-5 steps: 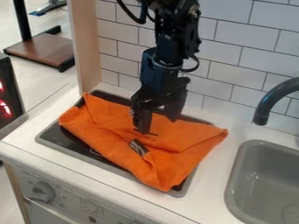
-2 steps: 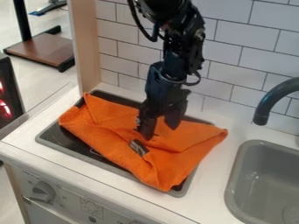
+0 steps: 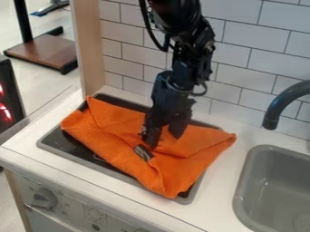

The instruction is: Unfold the orange cloth on the table

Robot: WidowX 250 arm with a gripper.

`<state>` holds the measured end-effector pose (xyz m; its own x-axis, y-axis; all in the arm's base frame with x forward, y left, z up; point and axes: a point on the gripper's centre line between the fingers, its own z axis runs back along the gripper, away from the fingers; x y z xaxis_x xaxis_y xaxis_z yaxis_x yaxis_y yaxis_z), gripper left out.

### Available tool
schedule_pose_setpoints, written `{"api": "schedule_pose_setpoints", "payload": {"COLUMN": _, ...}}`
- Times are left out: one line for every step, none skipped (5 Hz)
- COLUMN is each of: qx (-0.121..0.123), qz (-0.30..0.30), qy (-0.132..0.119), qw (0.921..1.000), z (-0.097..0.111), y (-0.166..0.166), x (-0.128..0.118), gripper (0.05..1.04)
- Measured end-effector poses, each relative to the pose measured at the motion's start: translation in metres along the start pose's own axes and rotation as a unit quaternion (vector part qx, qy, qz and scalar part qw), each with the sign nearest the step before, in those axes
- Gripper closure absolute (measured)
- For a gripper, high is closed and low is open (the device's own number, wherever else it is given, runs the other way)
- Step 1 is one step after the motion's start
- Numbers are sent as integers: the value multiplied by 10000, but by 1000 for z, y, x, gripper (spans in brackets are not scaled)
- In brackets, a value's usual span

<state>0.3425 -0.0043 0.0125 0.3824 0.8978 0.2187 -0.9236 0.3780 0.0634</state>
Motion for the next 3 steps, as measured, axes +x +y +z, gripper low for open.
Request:
{"api": "schedule_pose_setpoints", "payload": {"qx": 92, "qz": -13, "qy": -41, "qw": 9999, "z": -7, "y": 1, "x": 0, "gripper": 147}}
{"api": "schedule_pose_setpoints", "payload": {"qx": 49, "qz": 210, "qy": -217, "qw": 9995, "z": -10, "y": 2, "x": 4, "gripper": 461}}
{"api": "schedule_pose_setpoints", "payload": {"qx": 113, "qz": 215, "qy": -390, "qw": 9989, "z": -12, "y": 6, "x": 5, "gripper": 757}}
